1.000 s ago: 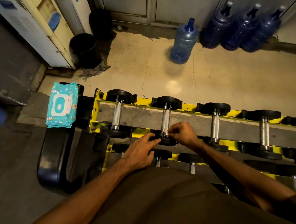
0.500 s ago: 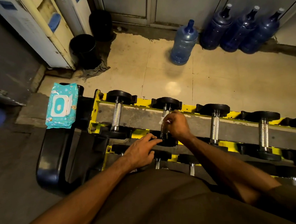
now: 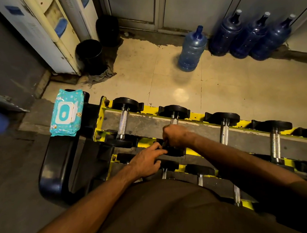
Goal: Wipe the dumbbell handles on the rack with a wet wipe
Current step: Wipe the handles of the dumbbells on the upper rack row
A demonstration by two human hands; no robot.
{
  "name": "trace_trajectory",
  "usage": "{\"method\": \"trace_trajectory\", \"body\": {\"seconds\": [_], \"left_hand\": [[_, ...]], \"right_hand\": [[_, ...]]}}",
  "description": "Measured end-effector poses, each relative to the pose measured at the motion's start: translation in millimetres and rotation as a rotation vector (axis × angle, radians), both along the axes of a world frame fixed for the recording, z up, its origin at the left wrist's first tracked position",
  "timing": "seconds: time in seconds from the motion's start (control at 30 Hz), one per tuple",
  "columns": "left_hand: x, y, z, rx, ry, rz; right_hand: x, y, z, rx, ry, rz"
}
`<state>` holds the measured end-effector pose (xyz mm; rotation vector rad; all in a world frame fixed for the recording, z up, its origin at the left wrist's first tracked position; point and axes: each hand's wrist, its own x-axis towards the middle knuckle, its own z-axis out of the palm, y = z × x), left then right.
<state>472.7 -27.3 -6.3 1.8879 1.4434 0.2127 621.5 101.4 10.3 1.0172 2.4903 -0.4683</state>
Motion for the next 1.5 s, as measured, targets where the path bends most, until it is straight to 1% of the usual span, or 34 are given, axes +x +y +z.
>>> {"method": "trace_trajectory", "body": {"seconds": [0.03, 0.1, 0.13, 0.17, 0.2, 0.27, 0.3, 0.33, 0.37, 0.43, 0.47, 0.5, 0.6, 0.63, 0.67, 0.7, 0.77, 0.8, 0.83, 0.9, 1.0, 1.03, 1.07, 1.13, 1.17, 1.2, 1.27, 1.33, 1.37, 1.4, 1.47, 1.5], "left_hand": [[-0.3, 0.9, 0.6, -0.001, 0.002, -0.006], [-0.6, 2.0, 1.3, -0.004, 0.006, -0.019], [-0.9, 2.5, 1.9, -0.01, 0.005, -0.021], [-1.0, 3.3, 2.1, -0.013, 0.009, -0.021], [-1.4, 4.5, 2.5, -0.014, 0.016, -0.022], [-2.3, 6.9, 3.0, -0.013, 0.026, -0.025], [-2.7, 7.4, 2.3, -0.011, 0.025, -0.022], [-2.9, 7.8, 2.0, -0.013, 0.018, -0.019], [-2.8, 7.7, 1.7, -0.017, 0.009, -0.018], [-2.3, 6.6, 1.5, -0.018, -0.008, -0.012], [-2.2, 5.9, 1.6, -0.018, -0.013, -0.006], [-2.0, 5.6, 1.8, -0.018, -0.019, -0.002], [-2.6, 7.5, 2.7, -0.025, -0.023, 0.007], [-3.0, 8.2, 2.4, -0.023, -0.016, 0.009], [-3.3, 8.8, 2.1, -0.021, -0.01, 0.011], [-3.5, 9.4, 1.1, -0.022, -0.002, 0.01], [-3.4, 9.9, 0.1, -0.03, 0.002, 0.005], [-2.8, 9.6, 1.0, -0.031, 0.002, 0.001], [-2.2, 9.4, 1.7, -0.031, 0.003, -0.001], [-1.3, 10.0, 2.9, -0.029, 0.004, 0.007], [-1.2, 11.8, 3.2, -0.025, 0.0, 0.028], [-1.1, 11.8, 3.2, -0.024, 0.002, 0.025], [-0.2, 11.9, 3.5, -0.025, 0.002, 0.021], [2.7, 11.3, 4.2, -0.032, -0.003, 0.022], [4.0, 11.2, 4.9, -0.034, -0.003, 0.022], [4.3, 11.4, 6.0, -0.035, 0.001, 0.022], [2.4, 11.8, 6.3, -0.036, 0.01, 0.022], [-0.1, 11.5, 6.2, -0.04, 0.019, 0.015], [-0.6, 11.0, 6.2, -0.039, 0.026, 0.007], [-0.4, 10.7, 6.2, -0.038, 0.029, 0.0], [0.7, 10.2, 7.3, -0.034, 0.034, -0.009], [1.3, 10.3, 7.9, -0.032, 0.041, -0.012]], "right_hand": [[-2.3, 5.3, 2.6, 0.024, -0.013, -0.024], [-3.7, 12.1, 6.3, 0.178, -0.029, -0.05], [-5.2, 11.2, 7.5, 0.255, -0.039, -0.03], [-6.1, 8.0, 5.7, 0.28, -0.059, 0.02], [-7.0, 3.3, 4.6, 0.254, -0.065, 0.092], [-5.3, -6.3, 4.8, 0.11, -0.05, 0.168], [-0.9, -7.0, 5.8, 0.074, -0.021, 0.164], [4.8, -4.2, 7.1, 0.065, 0.03, 0.113], [11.7, -0.2, 7.1, 0.083, 0.107, 0.01], [25.8, 4.7, 3.6, 0.135, 0.282, -0.327], [30.2, 2.7, 1.4, 0.097, 0.348, -0.504], [31.9, -1.4, -1.7, 0.022, 0.374, -0.631], [33.8, -15.8, -14.0, -0.27, 0.336, -0.771], [35.7, -16.5, -16.9, -0.312, 0.377, -0.838], [38.1, -15.0, -18.7, -0.333, 0.468, -0.953], [39.2, -12.5, -19.9, -0.345, 0.604, -1.104], [38.8, -7.1, -25.4, -0.308, 0.828, -1.397], [36.9, -6.2, -26.9, -0.294, 0.886, -1.496], [34.3, -7.2, -25.4, -0.311, 0.896, -1.555], [35.7, -10.1, -22.5, -0.418, 0.818, -1.579], [49.2, -9.9, -14.1, -0.689, 0.578, -1.511], [51.9, -5.7, -15.1, -0.727, 0.569, -1.52], [52.1, -0.1, -16.8, -0.73, 0.618, -1.546], [47.1, 11.3, -19.8, -0.732, 0.829, -1.606], [42.9, 15.0, -20.1, -0.724, 0.888, -1.603], [39.1, 17.8, -24.2, -0.708, 0.881, -1.586], [36.4, 16.3, -28.7, -0.728, 0.741, -1.556], [38.8, 11.3, -26.3, -0.809, 0.595, -1.543], [40.1, 11.2, -23.5, -0.837, 0.589, -1.56], [40.6, 12.8, -20.6, -0.835, 0.645, -1.603], [36.6, 17.2, -15.2, -0.821, 0.885, -1.738], [32.8, 18.5, -12.5, -0.819, 0.985, -1.769]]}}
